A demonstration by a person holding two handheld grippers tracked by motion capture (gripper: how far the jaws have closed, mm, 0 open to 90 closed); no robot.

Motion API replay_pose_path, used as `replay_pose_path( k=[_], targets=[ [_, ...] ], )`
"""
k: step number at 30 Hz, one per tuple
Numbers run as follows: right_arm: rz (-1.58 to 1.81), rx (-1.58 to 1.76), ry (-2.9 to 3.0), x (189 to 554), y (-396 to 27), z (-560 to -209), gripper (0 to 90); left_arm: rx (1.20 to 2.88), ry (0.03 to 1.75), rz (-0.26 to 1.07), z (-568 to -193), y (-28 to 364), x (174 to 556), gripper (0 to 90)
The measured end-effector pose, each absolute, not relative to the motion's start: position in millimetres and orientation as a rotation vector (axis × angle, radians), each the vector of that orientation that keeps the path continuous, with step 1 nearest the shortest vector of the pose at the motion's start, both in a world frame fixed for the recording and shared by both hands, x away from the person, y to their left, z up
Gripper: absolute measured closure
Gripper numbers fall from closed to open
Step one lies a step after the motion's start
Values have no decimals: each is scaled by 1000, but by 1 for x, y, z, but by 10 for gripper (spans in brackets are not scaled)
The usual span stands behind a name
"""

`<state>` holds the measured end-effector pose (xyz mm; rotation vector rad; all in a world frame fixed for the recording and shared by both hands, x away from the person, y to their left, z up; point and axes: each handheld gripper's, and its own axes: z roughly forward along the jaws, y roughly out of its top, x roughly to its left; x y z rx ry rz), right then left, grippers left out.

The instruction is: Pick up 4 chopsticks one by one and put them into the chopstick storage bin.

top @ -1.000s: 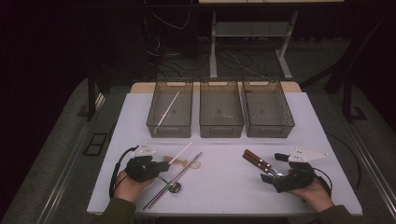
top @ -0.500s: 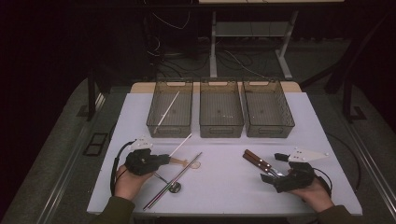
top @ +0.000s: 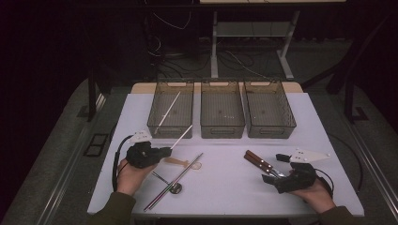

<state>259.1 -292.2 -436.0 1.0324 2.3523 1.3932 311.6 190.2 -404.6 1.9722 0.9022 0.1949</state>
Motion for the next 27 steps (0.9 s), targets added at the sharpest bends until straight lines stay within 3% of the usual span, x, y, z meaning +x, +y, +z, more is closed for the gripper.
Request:
replay_pose_path(
  k=[27],
  targets=[
    [1397,1044,2351,260,-293,-437,7,1899,886,246,-384,183,354,843]
  ],
)
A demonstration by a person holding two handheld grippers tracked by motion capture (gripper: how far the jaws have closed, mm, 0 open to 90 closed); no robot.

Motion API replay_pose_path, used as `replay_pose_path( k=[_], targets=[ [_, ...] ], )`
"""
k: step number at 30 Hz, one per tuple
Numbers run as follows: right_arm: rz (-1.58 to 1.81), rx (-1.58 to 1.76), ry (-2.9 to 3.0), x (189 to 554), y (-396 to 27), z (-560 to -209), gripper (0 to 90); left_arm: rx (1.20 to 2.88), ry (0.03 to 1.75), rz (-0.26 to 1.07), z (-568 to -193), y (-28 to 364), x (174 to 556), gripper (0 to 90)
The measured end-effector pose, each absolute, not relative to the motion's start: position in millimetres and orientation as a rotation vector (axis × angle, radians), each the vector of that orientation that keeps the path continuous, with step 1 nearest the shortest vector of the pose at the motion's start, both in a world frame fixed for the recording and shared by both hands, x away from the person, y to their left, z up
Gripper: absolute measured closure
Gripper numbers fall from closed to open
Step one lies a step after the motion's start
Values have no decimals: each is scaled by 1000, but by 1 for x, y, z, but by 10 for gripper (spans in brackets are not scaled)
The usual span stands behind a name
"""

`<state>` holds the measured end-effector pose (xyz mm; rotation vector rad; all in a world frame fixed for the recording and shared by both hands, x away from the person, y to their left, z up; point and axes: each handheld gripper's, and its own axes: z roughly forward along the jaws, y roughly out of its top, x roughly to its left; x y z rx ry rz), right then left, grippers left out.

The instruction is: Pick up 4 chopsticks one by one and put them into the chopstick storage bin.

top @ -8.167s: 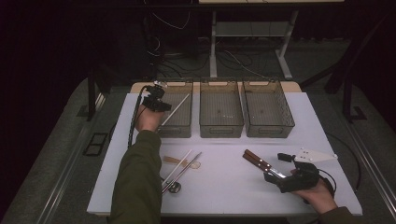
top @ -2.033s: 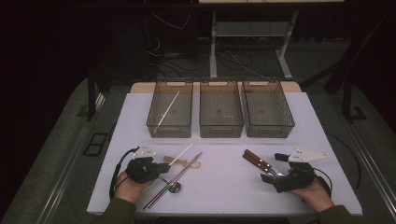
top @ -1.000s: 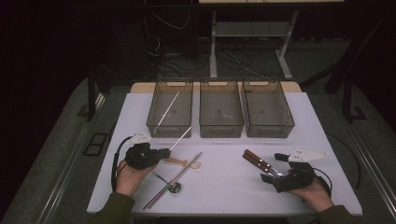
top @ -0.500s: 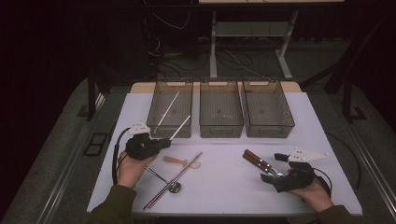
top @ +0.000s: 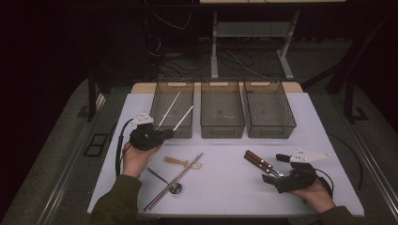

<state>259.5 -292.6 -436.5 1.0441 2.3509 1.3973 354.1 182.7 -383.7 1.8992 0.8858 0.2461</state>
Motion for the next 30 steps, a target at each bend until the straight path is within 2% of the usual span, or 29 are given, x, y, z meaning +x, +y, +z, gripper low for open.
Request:
replay_pose_path(
  k=[30],
  targets=[
    [1415,1050,2338,257,-294,-435,7,1843,953,357,-336,175,434,843]
  ],
)
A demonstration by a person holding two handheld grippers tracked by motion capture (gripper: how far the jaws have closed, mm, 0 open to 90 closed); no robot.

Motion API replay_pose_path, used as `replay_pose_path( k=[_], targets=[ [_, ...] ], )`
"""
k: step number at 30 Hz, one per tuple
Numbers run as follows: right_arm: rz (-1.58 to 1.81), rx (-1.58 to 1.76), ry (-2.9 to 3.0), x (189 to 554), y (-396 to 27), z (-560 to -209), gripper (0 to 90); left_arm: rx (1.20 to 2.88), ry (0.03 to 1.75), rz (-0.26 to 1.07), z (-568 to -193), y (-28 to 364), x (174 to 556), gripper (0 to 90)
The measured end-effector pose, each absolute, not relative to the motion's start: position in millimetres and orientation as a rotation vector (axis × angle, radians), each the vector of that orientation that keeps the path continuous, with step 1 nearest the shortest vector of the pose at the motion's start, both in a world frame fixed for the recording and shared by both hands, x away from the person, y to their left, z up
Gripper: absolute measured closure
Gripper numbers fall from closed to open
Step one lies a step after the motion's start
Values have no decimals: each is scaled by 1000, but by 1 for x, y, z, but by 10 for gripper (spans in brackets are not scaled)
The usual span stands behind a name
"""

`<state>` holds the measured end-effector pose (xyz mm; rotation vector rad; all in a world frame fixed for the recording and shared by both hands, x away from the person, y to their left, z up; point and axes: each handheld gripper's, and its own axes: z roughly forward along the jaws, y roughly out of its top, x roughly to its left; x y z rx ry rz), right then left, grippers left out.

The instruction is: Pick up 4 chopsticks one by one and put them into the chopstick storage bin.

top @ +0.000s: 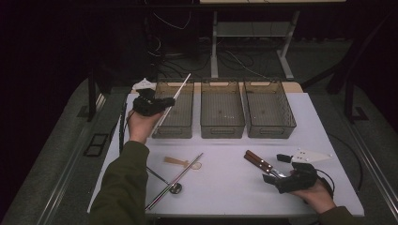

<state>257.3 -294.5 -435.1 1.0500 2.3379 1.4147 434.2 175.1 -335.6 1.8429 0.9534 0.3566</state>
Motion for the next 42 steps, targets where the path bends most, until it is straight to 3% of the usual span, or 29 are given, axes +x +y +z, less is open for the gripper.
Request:
replay_pose_path(
  k=[20,42],
  targets=[
    [1432,1044,2332,257,-294,-434,7,1767,992,433,-348,171,481,843],
    [1444,1034,2330,257,-295,-434,7,1888,1125,406,-379,161,494,841]
  ],
)
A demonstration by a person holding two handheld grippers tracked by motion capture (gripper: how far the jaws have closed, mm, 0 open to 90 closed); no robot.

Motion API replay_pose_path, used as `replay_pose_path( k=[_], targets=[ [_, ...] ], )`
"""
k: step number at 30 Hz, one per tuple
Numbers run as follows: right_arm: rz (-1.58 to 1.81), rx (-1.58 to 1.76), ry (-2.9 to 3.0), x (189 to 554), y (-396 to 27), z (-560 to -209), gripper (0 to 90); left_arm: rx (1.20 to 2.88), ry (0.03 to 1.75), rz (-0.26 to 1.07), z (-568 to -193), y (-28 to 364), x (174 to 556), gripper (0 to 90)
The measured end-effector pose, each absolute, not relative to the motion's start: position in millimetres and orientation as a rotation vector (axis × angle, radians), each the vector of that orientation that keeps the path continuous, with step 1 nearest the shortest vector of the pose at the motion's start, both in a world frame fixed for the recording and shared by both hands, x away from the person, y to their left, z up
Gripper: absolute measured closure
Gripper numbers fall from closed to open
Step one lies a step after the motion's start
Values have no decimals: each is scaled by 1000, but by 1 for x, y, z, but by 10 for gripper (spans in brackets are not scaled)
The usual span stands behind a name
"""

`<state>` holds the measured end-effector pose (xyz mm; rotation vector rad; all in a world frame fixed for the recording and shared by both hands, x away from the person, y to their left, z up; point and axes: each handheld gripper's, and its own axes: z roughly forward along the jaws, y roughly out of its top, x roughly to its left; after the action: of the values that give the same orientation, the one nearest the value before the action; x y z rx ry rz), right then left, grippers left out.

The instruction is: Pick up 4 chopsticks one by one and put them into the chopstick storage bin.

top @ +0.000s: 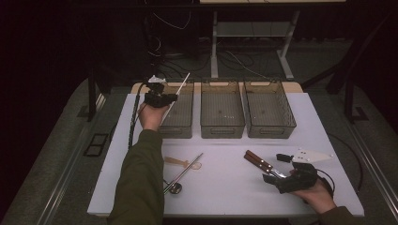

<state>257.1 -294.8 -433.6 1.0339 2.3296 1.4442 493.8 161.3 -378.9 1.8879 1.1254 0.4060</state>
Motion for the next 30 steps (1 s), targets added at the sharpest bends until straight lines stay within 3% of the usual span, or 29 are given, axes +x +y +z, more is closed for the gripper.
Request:
replay_pose_path(
  k=[19,22,30],
  targets=[
    [1438,1030,2333,257,-294,-433,7,2002,1182,387,-390,159,490,831],
    [1439,1030,2333,257,-295,-433,7,1999,1199,394,-390,159,490,744],
    [1439,1032,2333,256,-294,-433,7,1992,1187,407,-390,158,489,637]
  ],
)
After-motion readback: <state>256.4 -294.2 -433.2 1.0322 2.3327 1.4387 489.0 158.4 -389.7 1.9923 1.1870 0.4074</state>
